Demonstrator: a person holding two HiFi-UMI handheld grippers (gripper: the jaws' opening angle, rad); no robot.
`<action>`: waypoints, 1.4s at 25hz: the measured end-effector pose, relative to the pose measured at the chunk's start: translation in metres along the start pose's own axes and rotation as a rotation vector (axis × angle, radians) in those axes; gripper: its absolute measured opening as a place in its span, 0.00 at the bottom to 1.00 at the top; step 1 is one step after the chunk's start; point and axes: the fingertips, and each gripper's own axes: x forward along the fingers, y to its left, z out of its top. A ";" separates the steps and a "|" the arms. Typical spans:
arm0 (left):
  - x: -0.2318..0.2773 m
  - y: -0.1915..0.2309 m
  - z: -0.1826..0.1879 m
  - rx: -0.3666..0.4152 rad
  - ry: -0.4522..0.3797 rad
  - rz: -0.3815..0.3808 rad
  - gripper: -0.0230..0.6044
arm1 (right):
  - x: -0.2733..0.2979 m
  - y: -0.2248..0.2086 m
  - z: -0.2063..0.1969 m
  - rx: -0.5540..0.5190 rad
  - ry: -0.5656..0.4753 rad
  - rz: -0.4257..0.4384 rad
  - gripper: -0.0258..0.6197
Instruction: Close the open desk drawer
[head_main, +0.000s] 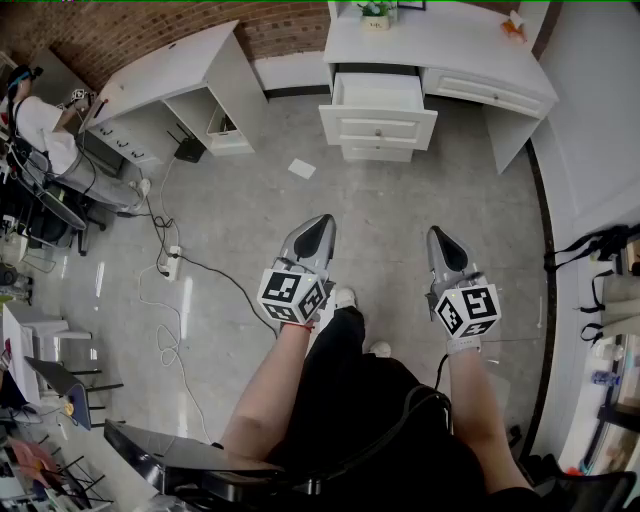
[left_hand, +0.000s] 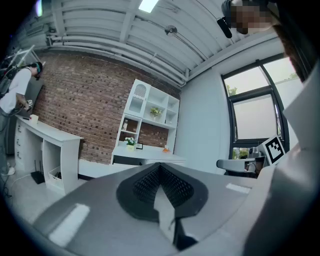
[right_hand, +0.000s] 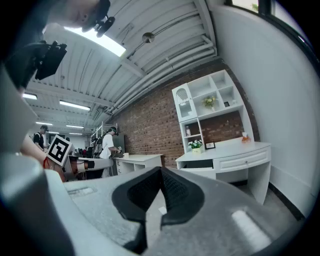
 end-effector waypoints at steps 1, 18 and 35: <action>0.005 0.006 0.001 0.002 -0.002 0.001 0.04 | 0.006 -0.004 0.000 -0.003 -0.001 -0.004 0.04; 0.123 0.098 -0.007 -0.035 0.058 -0.015 0.04 | 0.135 -0.064 -0.009 0.003 0.057 -0.045 0.04; 0.219 0.171 -0.009 -0.055 0.099 -0.066 0.04 | 0.237 -0.109 -0.041 0.083 0.133 -0.119 0.04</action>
